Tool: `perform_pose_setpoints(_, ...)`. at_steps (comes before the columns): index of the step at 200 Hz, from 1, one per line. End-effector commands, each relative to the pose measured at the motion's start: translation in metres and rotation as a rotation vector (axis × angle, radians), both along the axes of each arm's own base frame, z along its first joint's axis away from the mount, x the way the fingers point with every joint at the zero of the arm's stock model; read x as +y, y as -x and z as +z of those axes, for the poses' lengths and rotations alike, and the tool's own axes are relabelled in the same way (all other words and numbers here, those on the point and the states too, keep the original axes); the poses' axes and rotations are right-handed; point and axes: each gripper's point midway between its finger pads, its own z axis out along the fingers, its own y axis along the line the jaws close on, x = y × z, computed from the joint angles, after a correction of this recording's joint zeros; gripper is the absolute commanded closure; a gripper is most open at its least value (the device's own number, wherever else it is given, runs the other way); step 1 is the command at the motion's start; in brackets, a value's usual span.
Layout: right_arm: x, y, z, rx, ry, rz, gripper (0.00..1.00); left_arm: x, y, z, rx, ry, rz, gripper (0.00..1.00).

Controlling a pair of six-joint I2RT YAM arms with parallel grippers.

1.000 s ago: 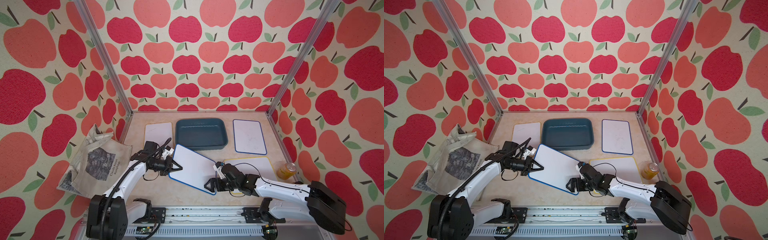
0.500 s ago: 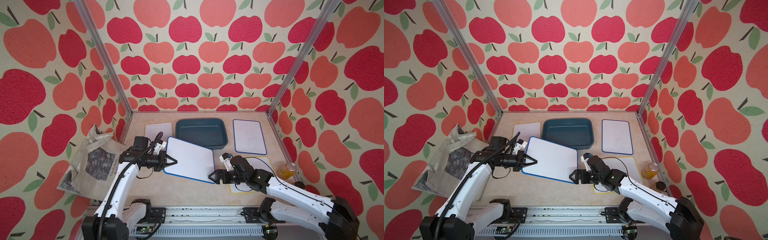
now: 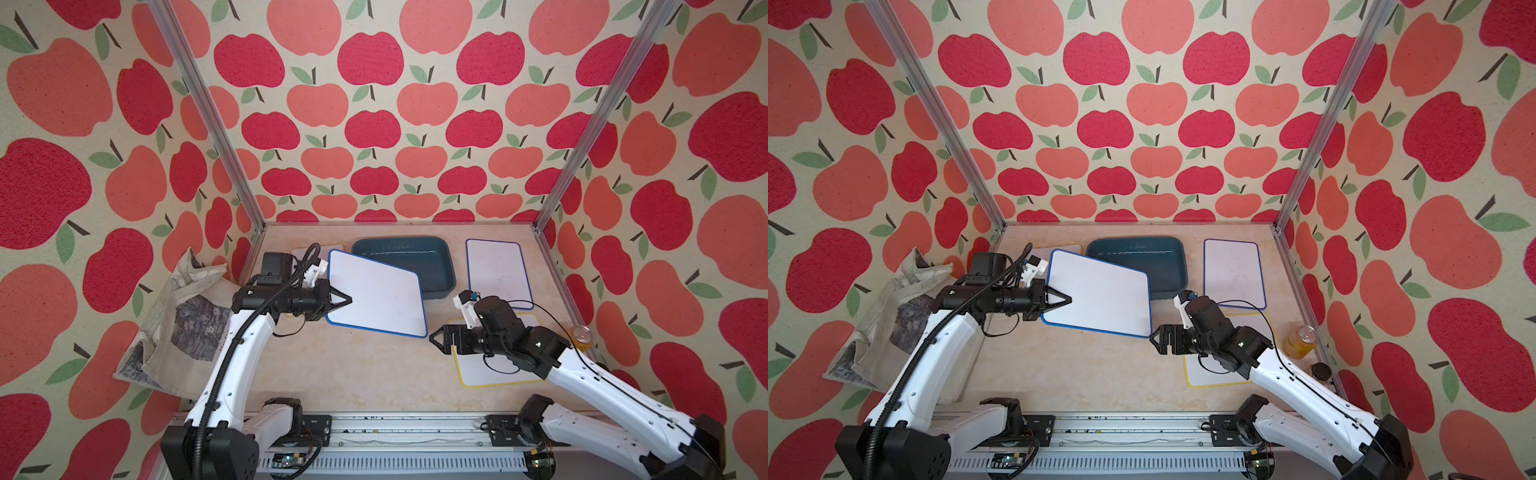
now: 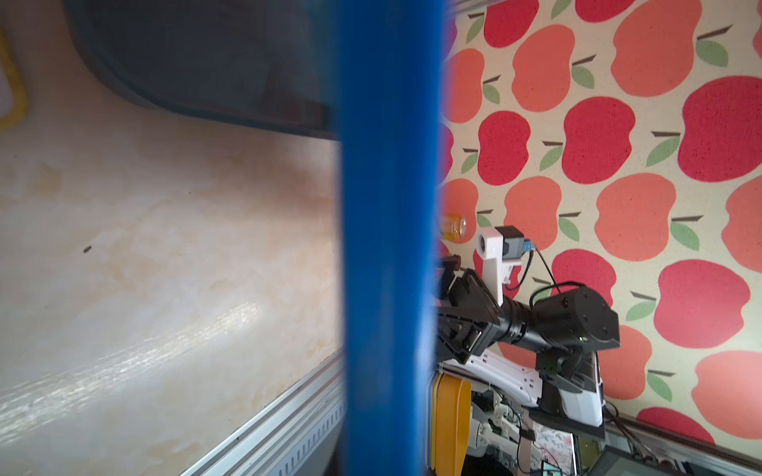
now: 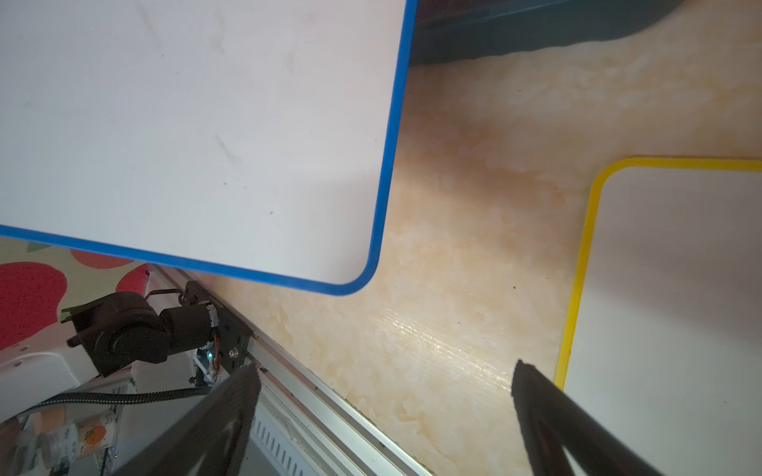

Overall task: Put the whiteboard into the storage box
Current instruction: Pick up the whiteboard at the center of the board, then place the whiteboard in the storage box.

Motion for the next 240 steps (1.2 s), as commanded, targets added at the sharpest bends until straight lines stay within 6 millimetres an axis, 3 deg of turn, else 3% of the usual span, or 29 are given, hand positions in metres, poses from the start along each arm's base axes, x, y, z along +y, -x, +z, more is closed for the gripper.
perform_pose_setpoints(1, -0.016, -0.006, 0.008, -0.036, 0.067, -0.012, 0.01, -0.010, -0.039, 0.035, -0.143, 0.032, -0.021, 1.00)
perform_pose_setpoints(59, -0.032, -0.014, 0.005, -0.021, 0.118, -0.046, 0.01, -0.039, -0.107, 0.023, -0.111, 0.028, -0.087, 1.00)
perform_pose_setpoints(134, -0.031, -0.021, -0.014, 0.030, 0.178, -0.038, 0.01, -0.075, -0.172, -0.004, -0.084, 0.034, -0.135, 1.00)
perform_pose_setpoints(163, -0.029, -0.024, -0.021, 0.054, 0.193, -0.035, 0.01, -0.082, -0.180, -0.018, -0.054, 0.023, -0.155, 1.00)
perform_pose_setpoints(223, -0.022, -0.024, -0.031, 0.092, 0.185, -0.026, 0.01, -0.086, -0.172, -0.067, 0.059, -0.018, -0.181, 0.96)
perform_pose_setpoints(240, -0.022, -0.023, -0.034, 0.102, 0.188, -0.026, 0.01, -0.085, -0.171, -0.075, 0.069, -0.031, -0.172, 0.90)
